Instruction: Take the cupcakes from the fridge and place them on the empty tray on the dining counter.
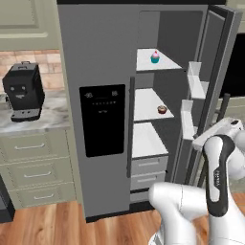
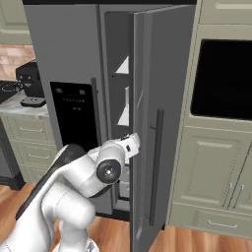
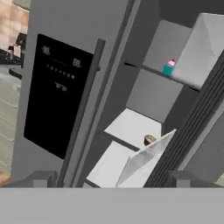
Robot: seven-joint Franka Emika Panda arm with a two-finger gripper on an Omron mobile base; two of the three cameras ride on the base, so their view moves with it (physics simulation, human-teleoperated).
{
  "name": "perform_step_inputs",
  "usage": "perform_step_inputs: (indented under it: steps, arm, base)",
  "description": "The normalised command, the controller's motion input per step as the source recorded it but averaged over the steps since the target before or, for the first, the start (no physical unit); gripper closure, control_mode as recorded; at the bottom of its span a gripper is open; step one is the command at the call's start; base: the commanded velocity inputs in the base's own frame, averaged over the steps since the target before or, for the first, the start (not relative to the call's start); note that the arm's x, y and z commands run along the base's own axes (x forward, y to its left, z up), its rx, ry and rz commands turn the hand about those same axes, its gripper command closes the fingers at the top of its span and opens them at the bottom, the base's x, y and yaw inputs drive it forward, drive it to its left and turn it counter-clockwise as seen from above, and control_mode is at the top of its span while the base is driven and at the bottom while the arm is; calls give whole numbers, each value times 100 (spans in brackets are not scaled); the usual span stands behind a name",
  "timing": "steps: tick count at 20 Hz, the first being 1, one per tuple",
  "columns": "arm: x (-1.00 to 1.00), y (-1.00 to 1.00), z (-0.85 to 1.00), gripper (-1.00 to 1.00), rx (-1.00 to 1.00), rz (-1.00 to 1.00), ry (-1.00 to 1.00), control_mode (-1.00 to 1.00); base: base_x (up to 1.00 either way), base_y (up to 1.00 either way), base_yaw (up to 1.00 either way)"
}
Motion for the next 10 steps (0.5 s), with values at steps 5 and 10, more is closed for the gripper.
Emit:
perform_step_inputs:
  steps: [5,10]
  arm:
    - [4,84,1,-100,-16,-20,3,-100]
    - [5,43,2,-100,-21,-8,7,-100]
  base:
    - [0,0,0]
    - [0,0,0]
